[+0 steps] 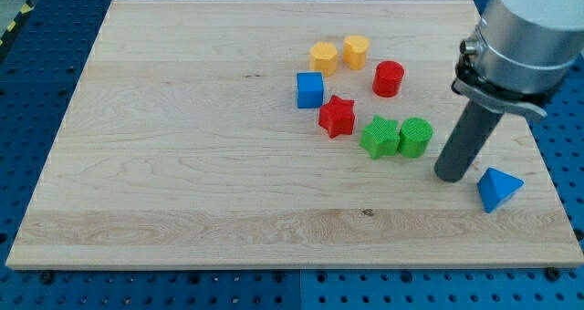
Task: Move the blue triangle slightly down
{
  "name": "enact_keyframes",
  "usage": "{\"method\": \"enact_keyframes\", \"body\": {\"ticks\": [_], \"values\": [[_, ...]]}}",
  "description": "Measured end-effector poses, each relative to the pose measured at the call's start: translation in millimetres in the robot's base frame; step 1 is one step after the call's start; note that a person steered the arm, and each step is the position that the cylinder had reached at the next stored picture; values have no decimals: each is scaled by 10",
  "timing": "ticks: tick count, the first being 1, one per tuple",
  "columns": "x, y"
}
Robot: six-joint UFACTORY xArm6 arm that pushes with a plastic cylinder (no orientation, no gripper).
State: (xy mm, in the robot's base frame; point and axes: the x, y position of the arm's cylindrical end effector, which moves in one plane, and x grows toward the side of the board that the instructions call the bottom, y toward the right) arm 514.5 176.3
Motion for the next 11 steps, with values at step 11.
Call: {"method": "enact_keyframes", "body": {"ticks": [11], "values": [[357, 417]]}}
